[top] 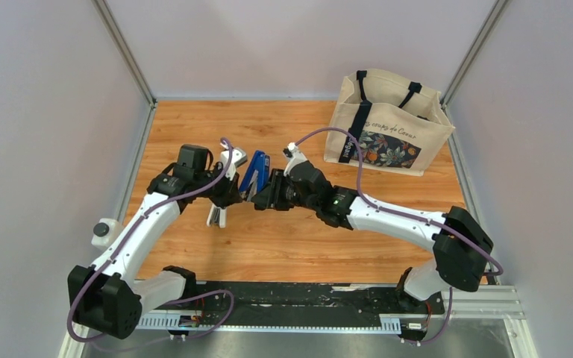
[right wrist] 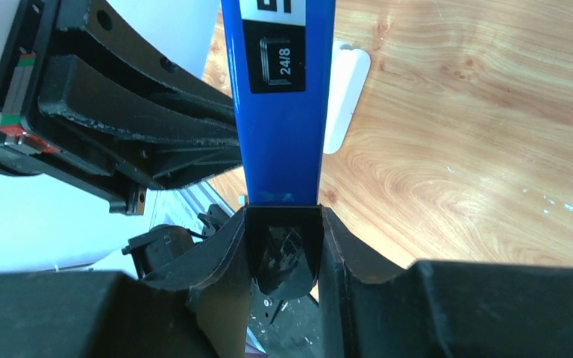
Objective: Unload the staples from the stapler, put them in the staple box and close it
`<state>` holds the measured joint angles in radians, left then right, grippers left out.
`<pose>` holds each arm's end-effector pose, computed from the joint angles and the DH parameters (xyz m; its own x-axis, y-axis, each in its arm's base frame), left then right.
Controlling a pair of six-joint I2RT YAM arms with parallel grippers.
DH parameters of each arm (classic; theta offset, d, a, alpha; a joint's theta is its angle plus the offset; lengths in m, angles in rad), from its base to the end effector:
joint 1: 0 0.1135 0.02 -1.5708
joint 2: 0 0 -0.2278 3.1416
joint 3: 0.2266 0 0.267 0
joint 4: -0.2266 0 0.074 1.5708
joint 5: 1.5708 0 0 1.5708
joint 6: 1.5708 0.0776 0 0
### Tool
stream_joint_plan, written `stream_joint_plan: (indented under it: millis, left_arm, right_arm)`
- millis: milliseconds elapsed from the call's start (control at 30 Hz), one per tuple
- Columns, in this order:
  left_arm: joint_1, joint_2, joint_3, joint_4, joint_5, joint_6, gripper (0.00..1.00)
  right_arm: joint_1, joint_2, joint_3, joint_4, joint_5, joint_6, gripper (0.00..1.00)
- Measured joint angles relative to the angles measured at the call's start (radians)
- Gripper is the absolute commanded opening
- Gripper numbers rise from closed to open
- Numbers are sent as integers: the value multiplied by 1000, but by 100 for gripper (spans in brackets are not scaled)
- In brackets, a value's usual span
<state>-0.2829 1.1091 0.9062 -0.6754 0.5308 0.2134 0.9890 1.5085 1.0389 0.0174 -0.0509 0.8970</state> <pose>0.2535 -0.1146 0.2153 -0.6056 0.3663 -0.7065 0.6951 0.6757 -0.2456 0.2172 0.3374 0.2104 -0.8215 0.1712 -0.5439 -0.3487 0.6039 0.7168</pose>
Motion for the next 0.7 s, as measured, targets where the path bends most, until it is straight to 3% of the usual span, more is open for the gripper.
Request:
stream_joint_plan:
  millis: [433,700]
  left_arm:
    - [-144,-73,-71,114,-185,172,6]
    - [-262,-75,-134,195,-386,300,5]
  right_arm:
    - [13,-240,-211,-14,-2,-125,0]
    - [13,-301,-327,21,-45,-197,0]
